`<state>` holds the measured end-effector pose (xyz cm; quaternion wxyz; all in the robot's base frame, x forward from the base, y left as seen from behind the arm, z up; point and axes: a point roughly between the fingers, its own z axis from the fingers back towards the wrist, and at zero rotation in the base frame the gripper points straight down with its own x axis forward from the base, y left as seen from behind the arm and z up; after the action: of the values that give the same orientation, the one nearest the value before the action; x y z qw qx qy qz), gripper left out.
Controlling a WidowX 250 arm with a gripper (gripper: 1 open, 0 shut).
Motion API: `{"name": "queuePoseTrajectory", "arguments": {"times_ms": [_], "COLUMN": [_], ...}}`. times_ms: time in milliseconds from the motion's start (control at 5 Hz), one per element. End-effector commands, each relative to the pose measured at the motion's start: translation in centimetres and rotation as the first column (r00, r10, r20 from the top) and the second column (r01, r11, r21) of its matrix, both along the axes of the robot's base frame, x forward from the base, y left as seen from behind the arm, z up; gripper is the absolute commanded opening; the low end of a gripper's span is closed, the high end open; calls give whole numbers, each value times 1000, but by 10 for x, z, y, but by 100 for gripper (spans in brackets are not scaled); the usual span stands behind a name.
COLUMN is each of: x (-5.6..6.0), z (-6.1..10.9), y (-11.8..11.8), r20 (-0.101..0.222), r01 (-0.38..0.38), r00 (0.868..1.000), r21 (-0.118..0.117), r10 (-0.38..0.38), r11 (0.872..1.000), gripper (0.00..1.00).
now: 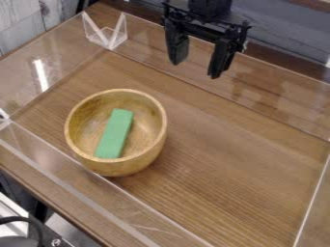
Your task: Remove the green block from inside the brown bowl and put it on the table
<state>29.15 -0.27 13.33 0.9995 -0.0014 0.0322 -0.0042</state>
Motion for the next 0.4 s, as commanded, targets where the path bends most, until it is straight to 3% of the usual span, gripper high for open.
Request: {"name": "queuePoseTrajectory", "arguments": {"times_ms": [0,200], "x": [-10,-41], "z": [-3,-18], "y": [13,40], "r20": [1,-10], "r01": [-29,-93], "r00": [1000,996], "r21": [-4,-7], "r10": [29,93], "r11": [1000,996], "gripper": [100,100]}}
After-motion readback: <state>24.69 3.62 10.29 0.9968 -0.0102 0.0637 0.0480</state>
